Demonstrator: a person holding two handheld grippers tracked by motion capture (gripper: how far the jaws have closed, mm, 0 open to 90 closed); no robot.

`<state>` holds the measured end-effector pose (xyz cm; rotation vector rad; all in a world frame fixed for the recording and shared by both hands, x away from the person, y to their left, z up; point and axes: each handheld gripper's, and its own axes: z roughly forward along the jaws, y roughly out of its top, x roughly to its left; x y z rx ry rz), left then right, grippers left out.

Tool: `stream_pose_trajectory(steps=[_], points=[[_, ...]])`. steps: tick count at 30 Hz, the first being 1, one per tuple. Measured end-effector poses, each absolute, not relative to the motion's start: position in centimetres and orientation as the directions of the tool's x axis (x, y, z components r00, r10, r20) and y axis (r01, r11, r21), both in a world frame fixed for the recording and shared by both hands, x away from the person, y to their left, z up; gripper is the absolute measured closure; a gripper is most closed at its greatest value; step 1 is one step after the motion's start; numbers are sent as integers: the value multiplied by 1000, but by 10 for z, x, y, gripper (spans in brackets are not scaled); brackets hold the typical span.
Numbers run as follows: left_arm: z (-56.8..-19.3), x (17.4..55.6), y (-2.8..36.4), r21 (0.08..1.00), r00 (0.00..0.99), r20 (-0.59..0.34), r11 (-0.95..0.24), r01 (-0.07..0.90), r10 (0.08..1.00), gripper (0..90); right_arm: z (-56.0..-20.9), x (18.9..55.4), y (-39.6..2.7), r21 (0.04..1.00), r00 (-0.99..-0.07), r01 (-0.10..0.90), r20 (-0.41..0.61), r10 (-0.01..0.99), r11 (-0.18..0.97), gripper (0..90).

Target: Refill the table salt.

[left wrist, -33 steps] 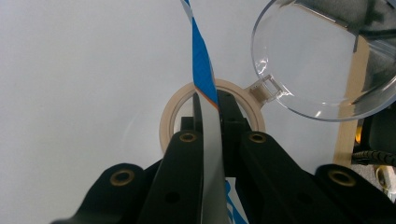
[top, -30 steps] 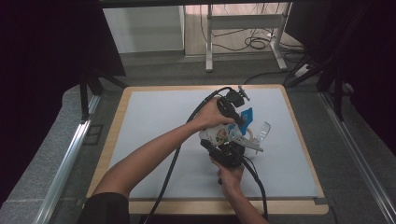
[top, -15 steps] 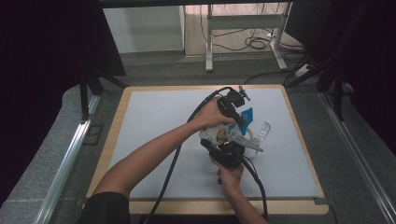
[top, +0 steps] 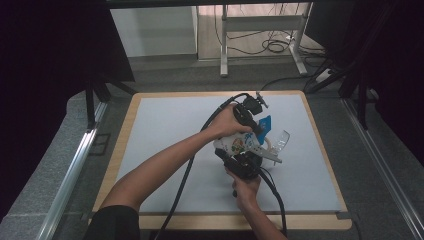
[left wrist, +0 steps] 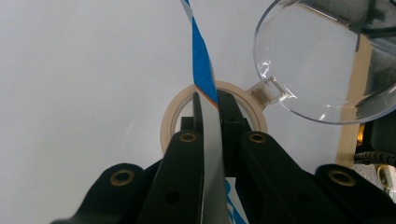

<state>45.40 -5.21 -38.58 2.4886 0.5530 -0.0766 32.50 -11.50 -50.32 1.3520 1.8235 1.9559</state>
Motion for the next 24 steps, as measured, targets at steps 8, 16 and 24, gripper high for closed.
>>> stream_pose_trajectory(steps=[8,16,24], points=[[-386,454,-51,531,913,-176,-745,403,369,897,-503,325,-114,857,-585,451,496,642,-251,596],[-386,454,-52,529,913,-178,-747,404,367,897,-502,324,-115,851,-580,461,505,639,-253,596],[-386,454,-51,531,911,-185,-742,409,369,897,-502,323,-115,855,-587,457,497,639,-245,599]])
